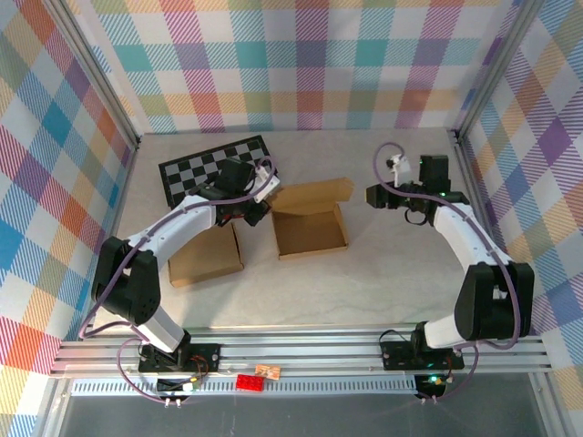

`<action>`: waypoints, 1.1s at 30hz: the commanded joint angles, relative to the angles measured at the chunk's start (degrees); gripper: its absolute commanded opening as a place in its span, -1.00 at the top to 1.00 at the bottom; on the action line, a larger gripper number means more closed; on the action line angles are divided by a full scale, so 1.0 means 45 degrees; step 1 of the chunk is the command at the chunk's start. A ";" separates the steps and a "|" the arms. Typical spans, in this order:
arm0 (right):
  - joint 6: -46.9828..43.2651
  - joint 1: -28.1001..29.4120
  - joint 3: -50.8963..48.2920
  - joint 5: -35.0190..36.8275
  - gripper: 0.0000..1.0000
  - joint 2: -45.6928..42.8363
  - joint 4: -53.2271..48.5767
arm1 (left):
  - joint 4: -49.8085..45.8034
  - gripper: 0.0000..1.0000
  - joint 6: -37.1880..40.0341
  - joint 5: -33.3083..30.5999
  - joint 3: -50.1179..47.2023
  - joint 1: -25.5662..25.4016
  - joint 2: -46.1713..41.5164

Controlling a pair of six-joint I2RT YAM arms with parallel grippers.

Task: Fold the paper box

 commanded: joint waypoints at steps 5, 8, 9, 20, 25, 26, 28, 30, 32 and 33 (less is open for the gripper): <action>-0.4453 0.1030 0.1687 -0.0957 -0.20 0.1737 -0.1119 | -0.0379 1.00 0.0162 0.0770 -0.0050 0.0384 -0.0072; -0.4868 0.1210 0.2055 -0.0590 -0.20 0.2115 -0.1174 | -0.0380 1.00 0.0046 0.0819 0.0127 0.0384 0.0124; -0.4942 0.1279 0.2222 -0.0456 -0.20 0.2286 -0.1183 | -0.0386 1.00 0.0015 0.0799 0.0185 0.0384 0.0169; -0.4755 0.1991 0.3255 -0.0162 0.23 0.3034 -0.1908 | -0.0409 1.00 -0.0826 0.0563 0.0893 0.0384 0.0718; -0.4520 0.2105 0.3436 0.0210 0.63 0.2907 -0.2332 | -0.0336 1.00 -0.1708 0.0458 0.1140 0.0364 0.0881; -0.4548 0.2191 0.3453 0.0332 0.69 0.2864 -0.2410 | -0.0278 1.00 -0.1897 0.0383 0.1173 0.0364 0.0887; -0.4589 0.2362 0.3511 0.0616 0.77 0.2873 -0.2600 | -0.0152 1.00 -0.2263 0.0221 0.1168 0.0345 0.0910; -0.4358 0.2489 0.3684 0.0984 0.86 0.2986 -0.2814 | -0.0089 1.00 -0.2722 0.0117 0.1267 0.0306 0.0977; -0.3985 0.2587 0.3882 0.1321 0.93 0.3111 -0.3012 | -0.0076 1.00 -0.3166 0.0030 0.1427 0.0221 0.1055; -0.3757 0.2645 0.4026 0.1532 0.95 0.3193 -0.3153 | -0.0080 1.00 -0.3392 -0.0101 0.1503 0.0143 0.1103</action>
